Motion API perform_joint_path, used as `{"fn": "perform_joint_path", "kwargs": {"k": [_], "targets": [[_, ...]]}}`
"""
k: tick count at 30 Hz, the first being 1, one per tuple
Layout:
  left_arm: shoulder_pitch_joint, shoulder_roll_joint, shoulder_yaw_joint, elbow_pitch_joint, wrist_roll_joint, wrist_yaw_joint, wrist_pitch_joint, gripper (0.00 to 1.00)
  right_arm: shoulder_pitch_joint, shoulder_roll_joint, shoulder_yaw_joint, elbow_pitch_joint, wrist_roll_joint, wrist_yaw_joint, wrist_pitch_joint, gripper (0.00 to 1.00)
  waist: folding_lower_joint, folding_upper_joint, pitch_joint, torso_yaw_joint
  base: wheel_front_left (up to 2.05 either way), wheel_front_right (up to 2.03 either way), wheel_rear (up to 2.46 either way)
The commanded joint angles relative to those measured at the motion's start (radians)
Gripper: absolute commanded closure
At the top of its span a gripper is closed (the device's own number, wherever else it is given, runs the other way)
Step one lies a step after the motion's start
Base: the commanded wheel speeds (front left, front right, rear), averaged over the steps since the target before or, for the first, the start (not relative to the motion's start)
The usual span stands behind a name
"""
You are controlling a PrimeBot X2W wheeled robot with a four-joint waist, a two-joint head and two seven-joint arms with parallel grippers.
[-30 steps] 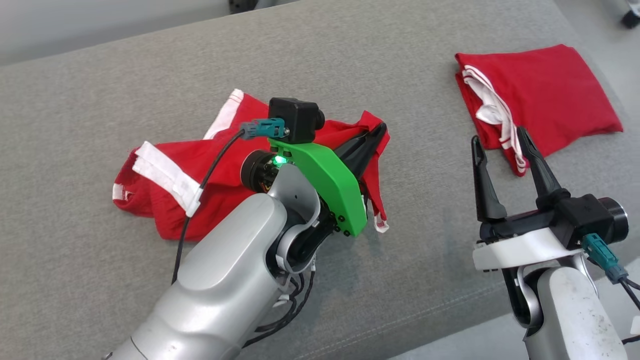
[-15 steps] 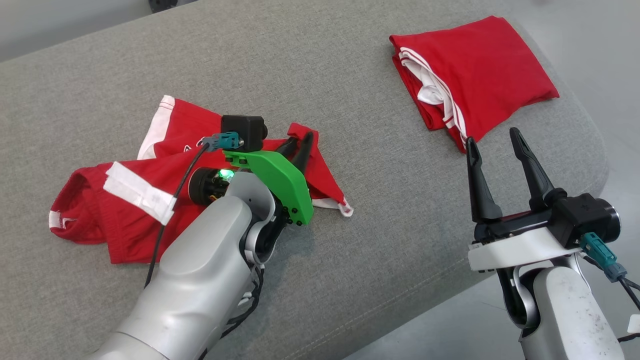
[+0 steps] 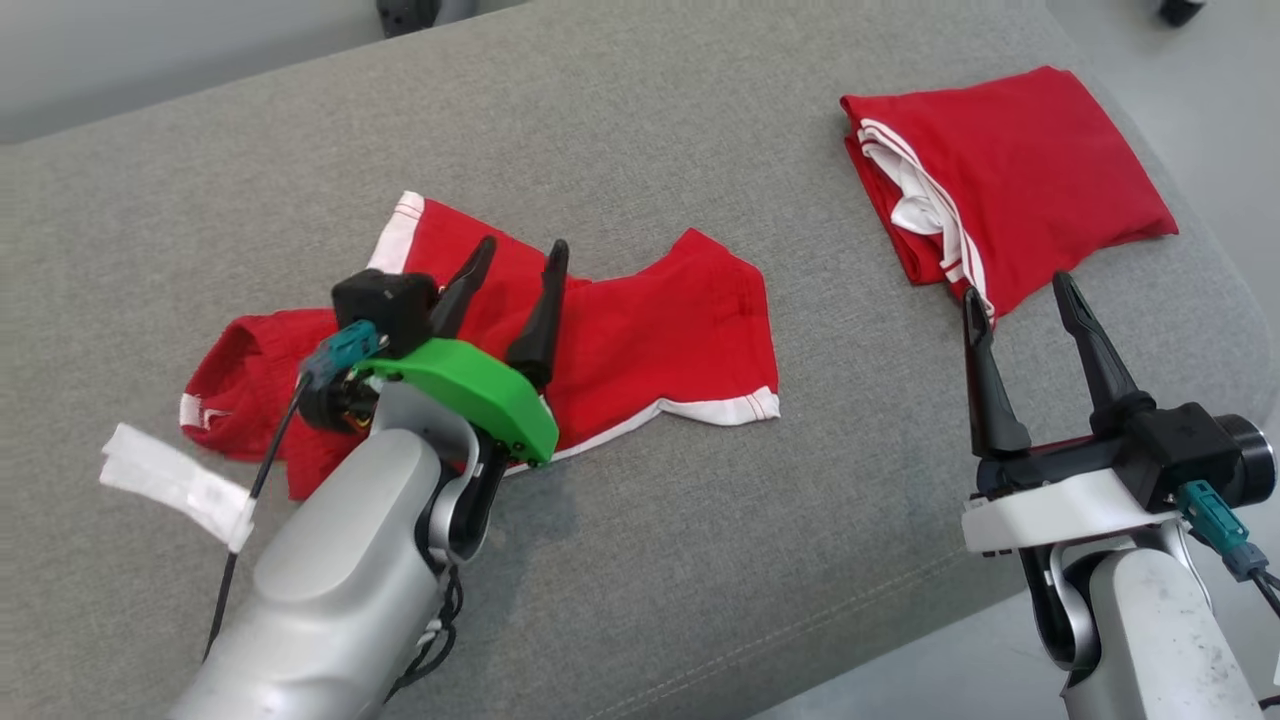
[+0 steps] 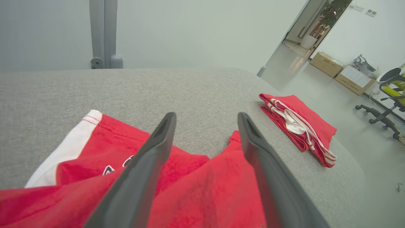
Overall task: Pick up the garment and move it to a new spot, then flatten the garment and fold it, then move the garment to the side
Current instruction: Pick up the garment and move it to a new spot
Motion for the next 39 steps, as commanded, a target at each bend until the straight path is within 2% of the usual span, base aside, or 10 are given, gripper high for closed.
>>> {"fn": "perform_joint_path", "kwargs": {"k": [1,4,11,16,25,39], "targets": [[0.040,0.021,0.011,-0.030,0.012,0.018,-0.018,0.00,0.018,-0.001,-0.010,-0.004,-0.014,0.000,-0.003,0.00,0.0000,0.0107,-0.045,0.044,0.00,0.00,0.00],[0.131,0.073,0.042,-0.129,0.051,0.058,-0.042,0.00,0.044,-0.001,-0.035,-0.012,-0.037,0.000,-0.003,0.00,0.0000,0.0107,-0.089,0.083,0.00,0.00,0.00],[0.326,0.146,0.161,-0.320,0.162,0.105,-0.047,0.00,0.105,-0.001,-0.068,-0.019,-0.074,0.000,-0.003,0.00,0.0000,0.0107,-0.144,0.142,0.00,0.00,0.00],[0.474,0.172,0.258,-0.394,0.251,0.107,-0.048,0.00,0.145,-0.001,-0.081,-0.008,-0.080,0.000,-0.003,0.00,0.0000,0.0107,-0.165,0.171,0.00,0.00,0.00],[0.659,0.155,0.393,-0.438,0.374,0.056,-0.048,0.00,0.201,-0.001,-0.094,0.009,-0.074,0.000,-0.003,0.00,0.0000,0.0107,-0.200,0.203,0.00,0.00,0.00],[0.837,0.041,0.631,-0.464,0.541,-0.040,-0.048,0.00,0.240,-0.001,-0.107,0.067,-0.109,0.000,-0.003,0.00,0.0000,0.0107,-0.245,0.269,0.00,0.00,0.00]]}}
